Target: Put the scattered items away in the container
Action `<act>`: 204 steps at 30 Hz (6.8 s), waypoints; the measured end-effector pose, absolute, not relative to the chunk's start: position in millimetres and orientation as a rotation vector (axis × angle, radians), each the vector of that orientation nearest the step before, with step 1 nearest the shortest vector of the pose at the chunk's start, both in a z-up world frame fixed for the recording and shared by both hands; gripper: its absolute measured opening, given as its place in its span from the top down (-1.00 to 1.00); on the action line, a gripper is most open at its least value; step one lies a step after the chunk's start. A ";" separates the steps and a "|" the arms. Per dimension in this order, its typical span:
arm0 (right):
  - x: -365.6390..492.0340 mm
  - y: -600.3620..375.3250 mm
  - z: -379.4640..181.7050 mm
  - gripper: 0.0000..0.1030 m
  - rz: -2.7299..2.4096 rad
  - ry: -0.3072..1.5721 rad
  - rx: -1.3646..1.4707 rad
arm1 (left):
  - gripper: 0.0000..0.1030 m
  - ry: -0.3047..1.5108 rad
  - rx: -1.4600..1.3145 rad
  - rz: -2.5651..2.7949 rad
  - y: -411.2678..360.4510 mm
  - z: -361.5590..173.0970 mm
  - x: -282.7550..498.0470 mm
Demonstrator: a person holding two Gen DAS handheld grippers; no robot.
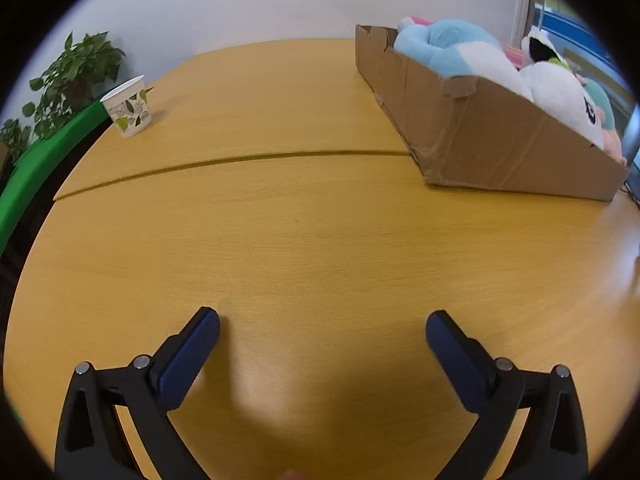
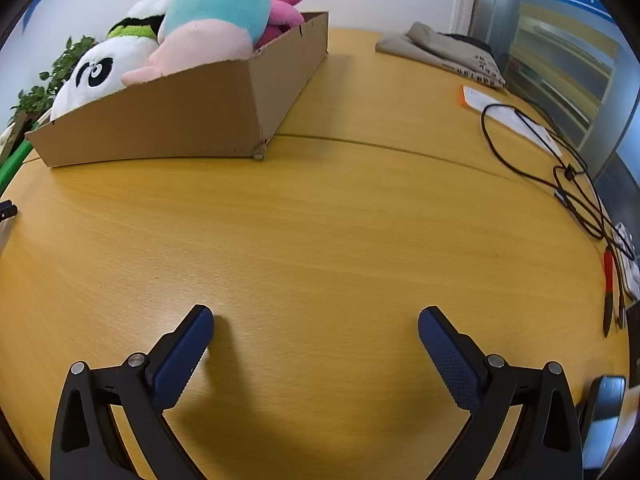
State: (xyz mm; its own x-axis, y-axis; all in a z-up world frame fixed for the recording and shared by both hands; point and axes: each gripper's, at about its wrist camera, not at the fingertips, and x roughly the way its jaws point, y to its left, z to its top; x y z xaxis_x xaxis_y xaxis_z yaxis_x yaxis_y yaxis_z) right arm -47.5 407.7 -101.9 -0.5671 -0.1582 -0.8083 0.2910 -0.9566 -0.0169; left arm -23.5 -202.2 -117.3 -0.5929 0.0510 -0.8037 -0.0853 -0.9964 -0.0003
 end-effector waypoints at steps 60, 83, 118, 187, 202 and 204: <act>-79.9 446.5 -103.0 -1.00 -2.421 0.317 1.215 | -1.00 0.270 -1.244 2.453 -241.7 -116.7 -52.6; -79.9 446.8 -103.2 -1.00 -2.421 0.317 1.214 | -1.00 0.270 -1.245 2.453 -240.8 -116.1 -53.2; -79.7 447.3 -103.2 -1.00 -2.420 0.318 1.213 | -1.00 0.270 -1.246 2.454 -240.3 -115.4 -54.0; -79.9 447.6 -103.5 -1.00 -2.419 0.319 1.212 | -1.00 0.268 -1.249 2.454 -245.5 -108.0 -61.2; -79.7 447.8 -103.4 -1.00 -2.419 0.319 1.212 | -1.00 0.268 -1.249 2.454 -245.4 -108.0 -61.1; -79.7 447.8 -103.4 -1.00 -2.419 0.319 1.212 | -1.00 0.268 -1.249 2.454 -245.3 -107.9 -61.1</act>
